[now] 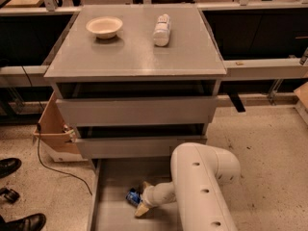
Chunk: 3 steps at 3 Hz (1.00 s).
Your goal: Pick pepsi can from bottom drawer and place on counter
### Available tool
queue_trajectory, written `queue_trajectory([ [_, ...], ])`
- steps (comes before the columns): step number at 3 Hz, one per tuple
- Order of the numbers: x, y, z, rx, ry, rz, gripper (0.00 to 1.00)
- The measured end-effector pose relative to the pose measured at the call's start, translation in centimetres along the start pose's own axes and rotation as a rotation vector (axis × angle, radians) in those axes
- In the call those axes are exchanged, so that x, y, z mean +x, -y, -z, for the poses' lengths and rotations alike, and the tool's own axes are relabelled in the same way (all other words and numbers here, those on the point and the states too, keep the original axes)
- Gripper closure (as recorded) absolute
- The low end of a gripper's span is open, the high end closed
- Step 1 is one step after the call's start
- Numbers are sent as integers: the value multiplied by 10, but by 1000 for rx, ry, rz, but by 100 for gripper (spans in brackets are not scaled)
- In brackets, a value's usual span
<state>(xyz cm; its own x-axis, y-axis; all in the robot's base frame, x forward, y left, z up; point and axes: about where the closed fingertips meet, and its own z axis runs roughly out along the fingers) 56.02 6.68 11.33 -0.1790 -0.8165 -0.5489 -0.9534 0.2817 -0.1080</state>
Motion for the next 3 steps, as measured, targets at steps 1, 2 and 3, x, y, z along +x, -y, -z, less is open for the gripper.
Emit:
queue_trajectory([
  [1, 5, -2, 2, 11, 2, -9, 38],
  [2, 5, -1, 7, 19, 6, -16, 69],
  [3, 1, -1, 18, 30, 14, -27, 93],
])
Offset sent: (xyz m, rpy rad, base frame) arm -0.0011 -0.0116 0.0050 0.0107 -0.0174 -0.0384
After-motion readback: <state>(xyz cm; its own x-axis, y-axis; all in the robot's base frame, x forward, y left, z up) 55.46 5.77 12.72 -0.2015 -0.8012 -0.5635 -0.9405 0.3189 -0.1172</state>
